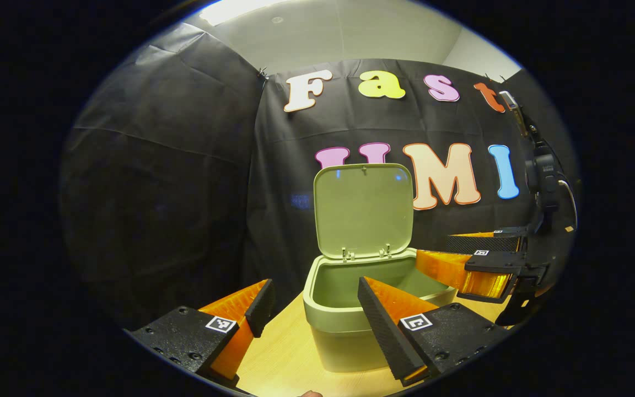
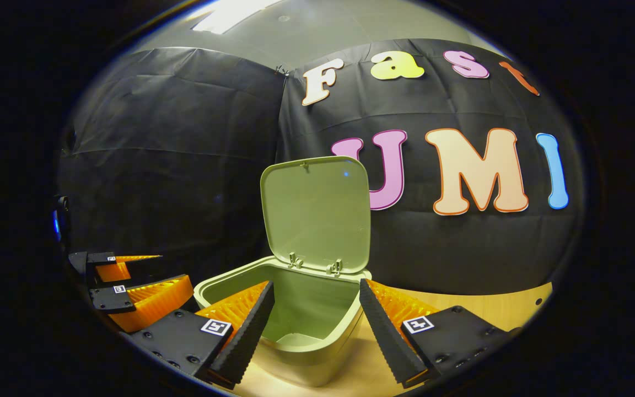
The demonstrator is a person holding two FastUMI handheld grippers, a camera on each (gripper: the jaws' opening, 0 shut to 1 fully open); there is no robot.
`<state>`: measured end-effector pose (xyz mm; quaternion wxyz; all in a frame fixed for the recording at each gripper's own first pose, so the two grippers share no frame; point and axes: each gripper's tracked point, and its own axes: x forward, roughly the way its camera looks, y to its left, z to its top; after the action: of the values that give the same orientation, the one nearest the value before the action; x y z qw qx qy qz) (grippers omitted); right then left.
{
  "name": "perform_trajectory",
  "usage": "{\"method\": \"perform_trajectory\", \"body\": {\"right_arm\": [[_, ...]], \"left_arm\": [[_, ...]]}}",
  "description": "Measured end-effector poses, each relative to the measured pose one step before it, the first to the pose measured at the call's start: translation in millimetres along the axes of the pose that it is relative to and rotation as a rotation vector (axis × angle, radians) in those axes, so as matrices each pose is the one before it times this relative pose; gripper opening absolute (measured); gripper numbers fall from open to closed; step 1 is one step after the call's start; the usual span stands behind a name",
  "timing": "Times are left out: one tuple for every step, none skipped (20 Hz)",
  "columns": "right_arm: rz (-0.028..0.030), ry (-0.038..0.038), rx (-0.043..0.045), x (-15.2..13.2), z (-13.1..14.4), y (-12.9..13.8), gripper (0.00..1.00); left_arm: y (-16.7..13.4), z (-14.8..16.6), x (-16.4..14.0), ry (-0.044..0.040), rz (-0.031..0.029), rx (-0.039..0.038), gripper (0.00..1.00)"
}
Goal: Press the lid of the desktop garbage bin to open it, pick up the crumpled paper on the desktop and throw it into the bin, then pick up the pop can on the desktop and drop it into the bin, and finally close the garbage bin lid.
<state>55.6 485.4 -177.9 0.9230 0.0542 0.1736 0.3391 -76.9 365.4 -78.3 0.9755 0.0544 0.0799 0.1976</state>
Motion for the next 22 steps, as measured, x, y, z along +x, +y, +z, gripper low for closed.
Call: {"method": "perform_trajectory", "body": {"right_arm": [[-0.01446,-0.01105,-0.01022,-6.09,3.07,-6.93,0.97],[-0.01436,-0.00930,-0.00895,-5.35,4.23,-6.37,0.97],[-0.01221,-0.00863,-0.00199,-6.28,1.65,-5.71,0.96],[-0.01155,-0.00982,0.00264,-5.15,3.63,-5.89,0.97],[-0.01209,-0.00799,0.00157,-5.43,2.46,-6.53,0.97],[-0.01537,-0.00904,-0.00022,-6.02,3.17,-8.25,0.97],[-0.01863,-0.01080,-0.00256,-6.30,2.69,-8.65,0.97],[-0.01663,-0.01019,-0.00265,-7.03,4.40,-10.13,0.97],[-0.01479,-0.01006,0.00097,-7.35,3.25,-8.56,0.97],[-0.01591,-0.00800,0.00014,-6.32,4.06,-10.08,0.97],[-0.01732,-0.00753,-0.00029,-6.66,3.19,-10.96,0.97],[-0.01811,-0.00860,0.00161,-6.80,3.64,-12.35,0.97],[-0.02653,-0.00882,0.00252,-12.04,4.38,-18.31,0.97],[-0.01681,0.00359,-0.00148,-7.23,0.79,-13.80,0.97],[-0.01877,0.00060,-0.00439,-7.95,-0.70,-14.07,0.97],[-0.01996,0.00131,-0.00428,-7.11,1.24,-14.29,0.97],[-0.02087,-0.00036,0.00011,-8.13,1.66,-15.06,0.97],[-0.02166,0.00086,0.00314,-6.91,1.24,-14.46,0.97],[-0.02212,0.00255,0.00128,-8.68,0.44,-16.58,0.96],[-0.02591,0.00406,-0.00225,-8.84,-0.08,-19.27,0.97],[-0.02034,0.00714,-0.00184,-6.52,-0.14,-15.34,0.96],[-0.01677,0.00556,-0.00129,-6.89,-1.72,-14.01,0.96]], "left_arm": [[-5.11,1.72,0.12,-0.00218,-0.00784,-0.00310,0.92],[-4.69,0.55,-0.19,-0.00335,-0.00826,-0.00190,0.92],[-6.26,2.42,-0.60,-0.00632,-0.01017,-0.00093,0.91],[-5.96,2.33,-0.62,-0.00715,-0.01058,0.00032,0.92],[-6.49,2.73,0.00,-0.00547,-0.01201,0.00151,0.92],[-7.09,0.66,0.30,-0.00358,-0.00961,0.00178,0.92],[-6.42,2.83,-0.04,-0.00530,-0.01122,-0.00018,0.92],[-8.35,1.90,0.66,-0.00437,-0.01104,-0.00158,0.92],[-7.97,2.68,0.46,-0.00411,-0.01060,-0.00089,0.93],[-7.45,2.26,0.23,-0.00482,-0.01077,-0.00002,0.93],[-8.05,3.75,0.36,-0.00527,-0.01258,-0.00020,0.93],[-11.87,1.91,-0.09,-0.00607,-0.01939,-0.00178,0.92],[-13.41,4.05,-0.10,-0.01456,-0.02024,-0.00013,0.92],[-9.12,1.51,0.66,-0.00016,-0.01152,0.00198,0.92],[-9.06,1.31,0.22,0.00074,-0.01113,-0.00071,0.93],[-11.52,0.23,-0.14,-0.00146,-0.01417,-0.00566,0.92],[-11.07,1.22,0.05,0.00094,-0.01387,-0.00659,0.93],[-10.35,-0.10,-0.72,0.00128,-0.01275,-0.00596,0.92],[-12.94,0.01,0.14,0.00168,-0.01510,-0.00688,0.92],[-10.96,-0.42,0.88,0.00168,-0.01268,-0.00594,0.92],[-11.14,-1.68,0.53,0.00435,-0.01485,-0.00602,0.93],[-10.57,-1.87,0.58,0.00552,-0.01344,-0.00488,0.92]]}}
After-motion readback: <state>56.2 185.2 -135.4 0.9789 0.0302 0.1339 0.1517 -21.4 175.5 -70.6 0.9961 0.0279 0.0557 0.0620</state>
